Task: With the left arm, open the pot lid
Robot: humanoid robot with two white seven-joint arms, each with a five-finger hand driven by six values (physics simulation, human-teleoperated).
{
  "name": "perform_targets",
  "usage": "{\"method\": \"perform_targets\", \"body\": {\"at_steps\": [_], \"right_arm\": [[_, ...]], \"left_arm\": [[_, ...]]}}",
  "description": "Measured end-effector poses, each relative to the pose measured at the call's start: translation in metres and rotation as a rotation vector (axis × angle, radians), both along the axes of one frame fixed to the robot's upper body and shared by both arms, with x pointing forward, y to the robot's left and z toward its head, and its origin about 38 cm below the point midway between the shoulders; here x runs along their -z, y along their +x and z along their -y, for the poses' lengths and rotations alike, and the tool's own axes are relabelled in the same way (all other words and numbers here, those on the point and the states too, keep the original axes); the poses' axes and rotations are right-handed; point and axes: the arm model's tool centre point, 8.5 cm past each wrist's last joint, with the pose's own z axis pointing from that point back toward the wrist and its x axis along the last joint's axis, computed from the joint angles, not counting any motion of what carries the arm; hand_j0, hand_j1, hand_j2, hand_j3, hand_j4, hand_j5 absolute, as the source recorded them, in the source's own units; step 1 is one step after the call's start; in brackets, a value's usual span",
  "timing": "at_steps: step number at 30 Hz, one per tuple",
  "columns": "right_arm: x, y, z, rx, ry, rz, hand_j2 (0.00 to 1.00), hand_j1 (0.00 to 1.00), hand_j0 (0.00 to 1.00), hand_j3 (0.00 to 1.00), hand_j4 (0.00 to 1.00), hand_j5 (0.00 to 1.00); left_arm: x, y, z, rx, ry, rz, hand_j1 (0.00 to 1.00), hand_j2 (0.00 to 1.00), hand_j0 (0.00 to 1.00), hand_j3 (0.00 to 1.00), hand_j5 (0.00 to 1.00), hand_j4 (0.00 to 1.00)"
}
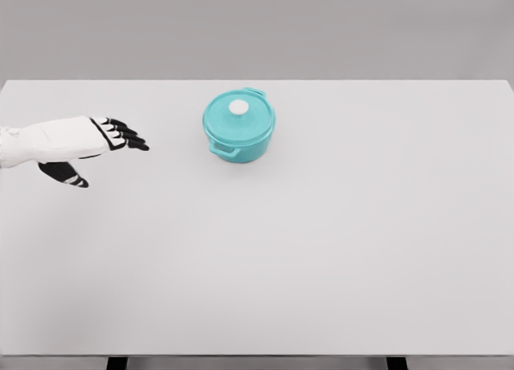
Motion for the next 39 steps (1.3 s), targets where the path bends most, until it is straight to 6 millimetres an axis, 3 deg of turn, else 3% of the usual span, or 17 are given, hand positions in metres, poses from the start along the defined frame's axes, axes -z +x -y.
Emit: {"method": "perform_targets", "body": {"at_steps": [2,4,6,11,15,18,27,31,39], "right_arm": [[0.0,-0.002,0.0,0.0,-0.001,-0.004,1.0,1.0,1.0,1.0,1.0,1.0],[0.0,-0.003,0.0,0.001,-0.002,-0.005,1.0,1.0,1.0,1.0,1.0,1.0],[0.0,-0.003,0.0,0.001,-0.002,-0.006,1.0,1.0,1.0,1.0,1.0,1.0],[0.0,-0.003,0.0,0.003,-0.002,-0.006,1.0,1.0,1.0,1.0,1.0,1.0],[0.0,-0.003,0.0,0.003,-0.002,-0.007,1.0,1.0,1.0,1.0,1.0,1.0],[0.0,-0.003,0.0,0.003,-0.002,-0.007,1.0,1.0,1.0,1.0,1.0,1.0],[0.0,-0.003,0.0,0.003,-0.002,-0.007,1.0,1.0,1.0,1.0,1.0,1.0],[0.0,-0.003,0.0,0.003,-0.002,-0.007,1.0,1.0,1.0,1.0,1.0,1.0],[0.0,-0.003,0.0,0.003,-0.002,-0.007,1.0,1.0,1.0,1.0,1.0,1.0]], "left_arm": [[-0.007,0.003,0.002,0.009,0.005,0.017,1.0,1.0,1.0,1.0,1.0,1.0],[-0.035,0.014,0.011,0.024,-0.011,0.082,1.0,1.0,1.0,1.0,1.0,1.0],[-0.05,0.024,0.034,0.067,-0.043,0.125,1.0,1.0,1.0,1.0,1.0,1.0],[-0.06,0.045,0.094,0.164,-0.117,0.155,1.0,1.0,1.0,1.0,1.0,1.0],[-0.044,0.066,0.131,0.185,-0.14,0.117,1.0,1.0,1.0,1.0,1.0,1.0],[-0.051,0.086,0.148,0.179,-0.134,0.126,1.0,1.0,1.0,1.0,1.0,1.0],[-0.035,0.117,0.19,0.166,-0.057,0.059,1.0,1.0,1.0,1.0,1.0,1.0],[-0.04,0.127,0.2,0.154,-0.033,0.052,1.0,1.0,1.0,1.0,1.0,1.0],[-0.025,0.143,0.206,0.09,-0.023,0.008,1.0,1.0,1.0,1.0,1.0,1.0]]}}
